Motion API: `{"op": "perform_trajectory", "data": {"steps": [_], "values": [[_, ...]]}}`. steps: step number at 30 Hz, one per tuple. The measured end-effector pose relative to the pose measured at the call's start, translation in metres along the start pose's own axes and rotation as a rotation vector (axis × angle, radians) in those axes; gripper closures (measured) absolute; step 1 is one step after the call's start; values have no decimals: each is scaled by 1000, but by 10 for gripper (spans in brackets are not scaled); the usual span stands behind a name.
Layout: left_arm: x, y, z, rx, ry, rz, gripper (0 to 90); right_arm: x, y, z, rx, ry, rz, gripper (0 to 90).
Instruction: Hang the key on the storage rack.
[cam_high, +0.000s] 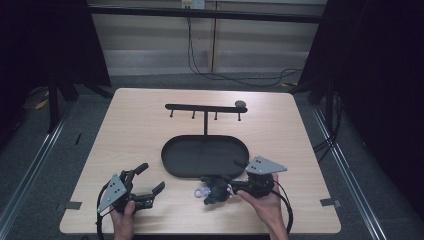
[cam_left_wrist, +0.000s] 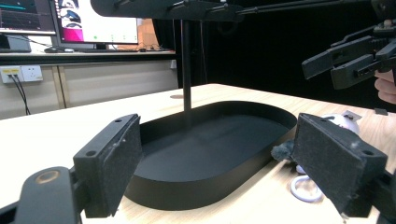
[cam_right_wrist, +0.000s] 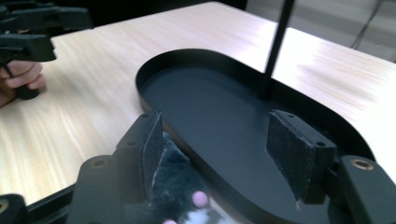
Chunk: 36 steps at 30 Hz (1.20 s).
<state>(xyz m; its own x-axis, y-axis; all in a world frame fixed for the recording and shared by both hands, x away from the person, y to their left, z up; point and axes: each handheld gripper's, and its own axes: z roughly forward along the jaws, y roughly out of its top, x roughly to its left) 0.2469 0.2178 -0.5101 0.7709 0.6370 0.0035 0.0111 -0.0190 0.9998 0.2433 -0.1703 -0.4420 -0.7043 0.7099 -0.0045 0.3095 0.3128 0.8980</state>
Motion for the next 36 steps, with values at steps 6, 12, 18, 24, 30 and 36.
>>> {"op": "perform_trajectory", "data": {"steps": [6, 12, 18, 24, 30, 36], "values": [[0, 0, 0, 0, 0, 0, 156, 2, 18, 11, 110, 84, -30, 373], [0, 0, 0, 0, 0, 0, 156, 6, 33, 21, 203, 178, -67, 435], [0, 0, 0, 0, 0, 0, 156, 6, 43, 33, 310, 236, -85, 443], [0, 0, 0, 0, 0, 0, 156, 5, 52, 41, 394, 272, -114, 473], [0, 0, 0, 0, 1, 0, 156, 8, 62, 54, 528, 307, -94, 360], [0, 0, 0, 0, -6, 3, 156, 13, 67, 72, 680, 352, -117, 316]]}}
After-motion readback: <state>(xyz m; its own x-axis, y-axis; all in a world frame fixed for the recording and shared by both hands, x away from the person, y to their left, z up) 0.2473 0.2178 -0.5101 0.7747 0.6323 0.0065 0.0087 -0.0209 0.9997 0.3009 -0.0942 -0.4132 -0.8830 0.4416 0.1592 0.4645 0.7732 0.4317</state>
